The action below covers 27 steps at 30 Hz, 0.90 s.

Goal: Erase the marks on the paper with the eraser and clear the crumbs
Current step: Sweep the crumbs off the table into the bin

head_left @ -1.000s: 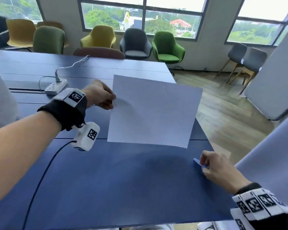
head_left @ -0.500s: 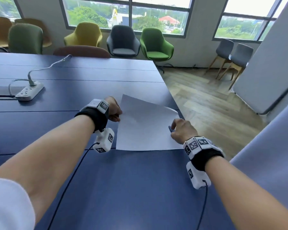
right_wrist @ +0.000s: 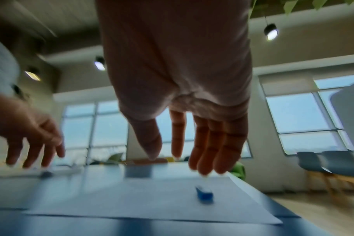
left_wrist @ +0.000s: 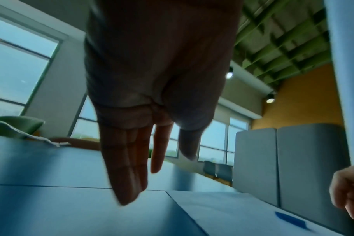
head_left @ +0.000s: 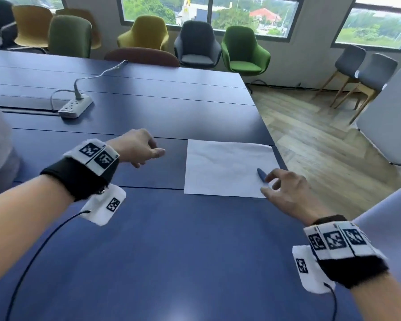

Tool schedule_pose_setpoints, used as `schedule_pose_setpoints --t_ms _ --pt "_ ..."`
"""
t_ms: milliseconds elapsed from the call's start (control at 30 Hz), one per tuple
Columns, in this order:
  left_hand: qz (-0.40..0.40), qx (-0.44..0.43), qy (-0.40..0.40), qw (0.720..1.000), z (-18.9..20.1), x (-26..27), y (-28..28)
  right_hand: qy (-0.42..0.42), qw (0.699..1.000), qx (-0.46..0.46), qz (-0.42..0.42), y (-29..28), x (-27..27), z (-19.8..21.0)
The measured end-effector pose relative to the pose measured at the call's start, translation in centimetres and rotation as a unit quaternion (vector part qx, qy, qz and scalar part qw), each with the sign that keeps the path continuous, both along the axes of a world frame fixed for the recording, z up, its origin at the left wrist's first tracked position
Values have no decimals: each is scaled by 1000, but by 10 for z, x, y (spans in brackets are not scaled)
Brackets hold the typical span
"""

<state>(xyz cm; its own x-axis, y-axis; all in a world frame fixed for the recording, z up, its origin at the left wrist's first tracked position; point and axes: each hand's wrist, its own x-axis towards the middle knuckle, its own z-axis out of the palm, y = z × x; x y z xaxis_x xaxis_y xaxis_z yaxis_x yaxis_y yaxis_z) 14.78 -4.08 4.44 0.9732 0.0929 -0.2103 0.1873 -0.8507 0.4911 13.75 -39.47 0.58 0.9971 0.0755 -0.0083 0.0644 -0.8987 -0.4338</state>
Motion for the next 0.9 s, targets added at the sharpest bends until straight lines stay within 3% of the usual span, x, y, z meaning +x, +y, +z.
schedule_pose_setpoints --t_ms 100,200,300,467,633,767,900 --pt "13 69 -1 998 -17 -88 45 -54 997 53 22 0 -65 -8" --pt "117 107 26 987 -61 -190 78 -94 986 133 29 17 -126 -32" --pt "173 154 67 970 -105 -255 83 -90 971 222 0 30 -155 -60" --pt "194 171 74 963 -115 -246 40 -79 937 335 -55 39 -164 -77" --pt "98 149 51 983 -114 -207 -58 -101 903 410 -77 46 -172 -78" --pt "-53 46 -8 997 -116 -185 -128 -144 876 449 -104 42 -176 -81" --pt "-71 -119 -16 990 -85 -190 -137 -201 839 485 -144 30 -176 -83"
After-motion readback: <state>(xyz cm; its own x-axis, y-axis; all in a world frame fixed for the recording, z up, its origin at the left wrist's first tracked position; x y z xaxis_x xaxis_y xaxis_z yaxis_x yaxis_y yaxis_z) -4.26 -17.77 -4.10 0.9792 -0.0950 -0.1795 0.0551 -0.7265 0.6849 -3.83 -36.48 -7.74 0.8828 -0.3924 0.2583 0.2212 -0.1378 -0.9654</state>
